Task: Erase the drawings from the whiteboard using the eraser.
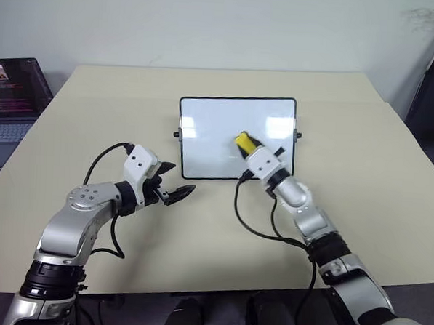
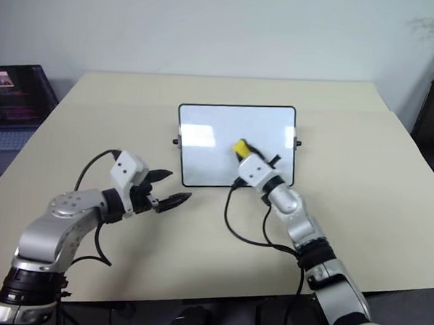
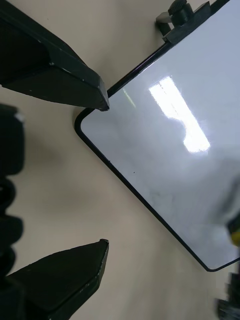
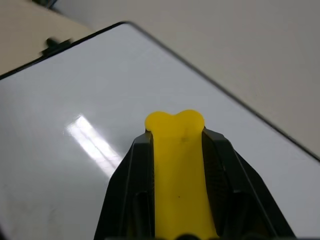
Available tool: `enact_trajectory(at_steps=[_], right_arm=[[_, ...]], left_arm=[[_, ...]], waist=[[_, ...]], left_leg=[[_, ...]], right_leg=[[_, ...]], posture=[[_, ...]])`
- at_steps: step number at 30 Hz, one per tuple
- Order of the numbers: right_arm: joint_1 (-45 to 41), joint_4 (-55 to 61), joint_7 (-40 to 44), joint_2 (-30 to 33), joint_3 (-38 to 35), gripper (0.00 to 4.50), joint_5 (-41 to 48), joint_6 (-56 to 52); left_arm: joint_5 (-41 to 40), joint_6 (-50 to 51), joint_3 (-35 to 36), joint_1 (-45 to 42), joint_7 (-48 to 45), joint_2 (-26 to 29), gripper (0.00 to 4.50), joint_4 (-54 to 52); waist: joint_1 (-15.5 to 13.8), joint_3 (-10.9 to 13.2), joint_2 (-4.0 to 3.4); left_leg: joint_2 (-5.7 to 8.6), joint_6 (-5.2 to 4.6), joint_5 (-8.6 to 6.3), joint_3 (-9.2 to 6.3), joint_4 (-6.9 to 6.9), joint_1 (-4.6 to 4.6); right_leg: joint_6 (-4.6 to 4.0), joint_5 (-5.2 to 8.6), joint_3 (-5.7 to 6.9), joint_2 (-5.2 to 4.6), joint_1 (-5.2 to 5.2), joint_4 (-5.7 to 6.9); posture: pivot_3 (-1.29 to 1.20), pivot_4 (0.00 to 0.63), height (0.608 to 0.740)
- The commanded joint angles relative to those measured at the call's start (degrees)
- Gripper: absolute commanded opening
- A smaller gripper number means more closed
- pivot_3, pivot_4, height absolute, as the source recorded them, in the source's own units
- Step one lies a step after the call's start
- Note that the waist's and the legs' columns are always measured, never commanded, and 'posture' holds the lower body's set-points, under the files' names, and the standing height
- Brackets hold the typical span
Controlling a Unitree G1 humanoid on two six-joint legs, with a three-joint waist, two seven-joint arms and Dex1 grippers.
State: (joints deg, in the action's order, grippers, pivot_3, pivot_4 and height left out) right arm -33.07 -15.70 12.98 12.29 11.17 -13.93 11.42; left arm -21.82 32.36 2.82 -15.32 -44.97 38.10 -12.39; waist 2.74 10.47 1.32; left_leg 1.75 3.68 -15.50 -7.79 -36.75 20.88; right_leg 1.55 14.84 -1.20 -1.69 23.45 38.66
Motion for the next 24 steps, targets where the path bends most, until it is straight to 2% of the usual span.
enact_trajectory(at_steps=[1, 7, 13, 17, 24], right_arm=[[3.8, 13.3, 3.1, 2.4, -4.1, 0.98, 3.5, -8.0], [16.1, 31.5, 5.1, 6.5, -11.6, 0.98, 7.1, -23.7], [23.7, 37.6, 3.6, 6.6, -18.3, 0.98, 10.0, -37.8], [23.2, 37.3, 3.2, 5.6, -20.0, 0.98, 12.5, -48.2], [18.2, 33.5, 2.0, 4.6, -21.8, 0.98, 16.3, -55.2]], left_arm=[[-2.5, 0.6, -1.2, -1.7, -3.5, 1.1, 4.50, -5.2], [-4.6, 1.0, -5.6, -7.2, -10.6, 2.0, 4.50, -6.8], [-2.8, -2.0, -11.9, -14.6, -16.8, 0.2, 4.50, -2.0], [-3.9, -0.7, -14.6, -21.2, -19.3, -3.6, 4.50, 0.8], [-0.7, -4.2, -16.9, -25.2, -21.7, -5.6, 4.50, 6.1]], waist=[[-0.2, 0.0, 0.00], [-1.0, 0.0, -0.02], [-0.9, 0.0, -0.04], [-0.9, 0.0, -0.05], [-0.3, 0.1, -0.13]], left_leg=[[-0.01, 0.01, -0.01, 0.00, 0.01, 0.01], [-0.04, 0.03, -0.04, 0.03, 0.07, 0.04], [-0.09, 0.03, -0.04, 0.14, 0.04, -0.02], [-0.10, 0.03, -0.04, 0.16, -0.07, -0.01], [-0.14, 0.02, -0.04, 0.24, -0.06, -0.07]], right_leg=[[0.00, 0.00, 0.01, 0.00, 0.00, -0.04], [0.01, 0.01, 0.04, 0.01, 0.00, -0.14], [0.08, 0.08, -0.01, 0.11, -0.03, -0.14], [0.25, 0.18, -0.04, 0.29, -0.04, -0.13], [0.23, 0.18, -0.13, 0.39, -0.04, -0.09]], posture=[[0.00, 0.150, 0.740], [0.00, 0.150, 0.740], [0.00, 0.150, 0.740], [0.00, 0.150, 0.740], [0.00, 0.150, 0.740]])
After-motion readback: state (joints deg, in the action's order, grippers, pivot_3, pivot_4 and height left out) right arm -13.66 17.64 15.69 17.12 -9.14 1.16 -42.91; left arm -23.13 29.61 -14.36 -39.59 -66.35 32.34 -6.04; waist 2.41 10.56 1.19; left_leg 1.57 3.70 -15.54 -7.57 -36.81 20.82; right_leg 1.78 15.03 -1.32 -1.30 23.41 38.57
